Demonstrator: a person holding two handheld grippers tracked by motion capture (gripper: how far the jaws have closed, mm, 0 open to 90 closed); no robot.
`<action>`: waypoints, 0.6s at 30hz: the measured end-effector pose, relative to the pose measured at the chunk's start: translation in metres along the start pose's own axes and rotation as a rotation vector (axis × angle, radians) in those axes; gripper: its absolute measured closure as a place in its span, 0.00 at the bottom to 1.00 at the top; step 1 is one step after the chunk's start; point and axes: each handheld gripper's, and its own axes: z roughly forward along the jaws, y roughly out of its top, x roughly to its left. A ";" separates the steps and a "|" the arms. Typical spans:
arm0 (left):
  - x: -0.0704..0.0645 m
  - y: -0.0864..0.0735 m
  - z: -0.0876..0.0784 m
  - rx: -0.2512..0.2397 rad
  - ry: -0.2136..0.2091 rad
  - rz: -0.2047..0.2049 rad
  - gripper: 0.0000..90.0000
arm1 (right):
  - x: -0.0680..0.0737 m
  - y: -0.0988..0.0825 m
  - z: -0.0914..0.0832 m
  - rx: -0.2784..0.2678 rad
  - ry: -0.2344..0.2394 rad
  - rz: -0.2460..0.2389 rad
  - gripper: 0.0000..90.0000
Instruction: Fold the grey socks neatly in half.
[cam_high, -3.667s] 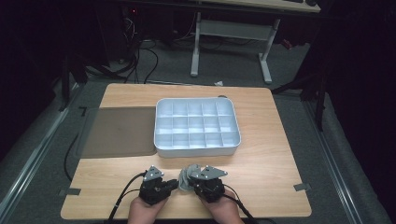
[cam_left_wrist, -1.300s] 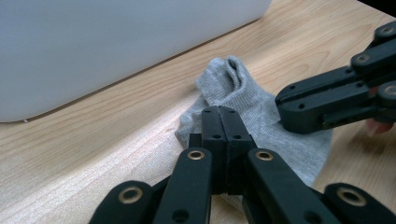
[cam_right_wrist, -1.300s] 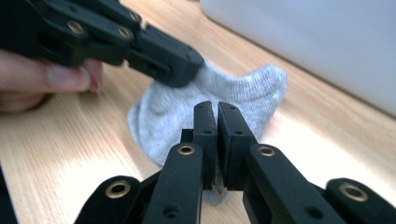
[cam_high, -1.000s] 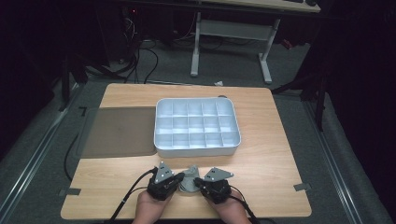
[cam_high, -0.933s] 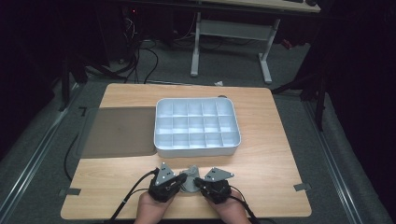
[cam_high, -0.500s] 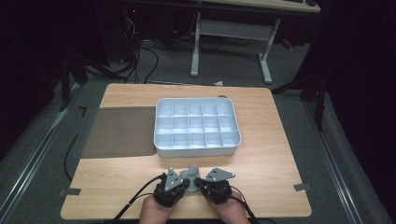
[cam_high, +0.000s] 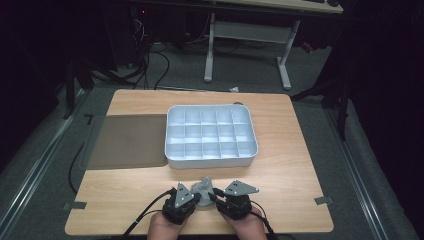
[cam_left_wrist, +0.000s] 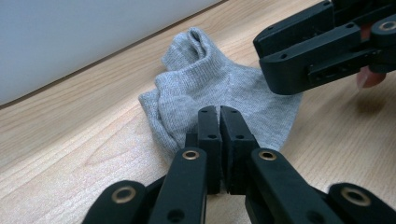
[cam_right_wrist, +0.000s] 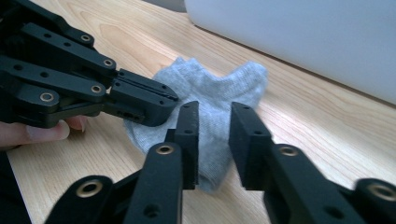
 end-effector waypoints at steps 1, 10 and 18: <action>0.000 0.000 0.000 0.000 0.000 0.000 0.97 | -0.003 -0.001 0.001 0.011 0.003 0.022 0.76; 0.001 0.000 0.000 0.001 -0.011 -0.005 0.97 | -0.006 -0.005 0.005 0.043 0.016 0.056 0.70; 0.002 0.000 0.000 0.002 -0.015 -0.007 0.97 | -0.007 -0.006 0.009 0.077 0.016 0.078 0.67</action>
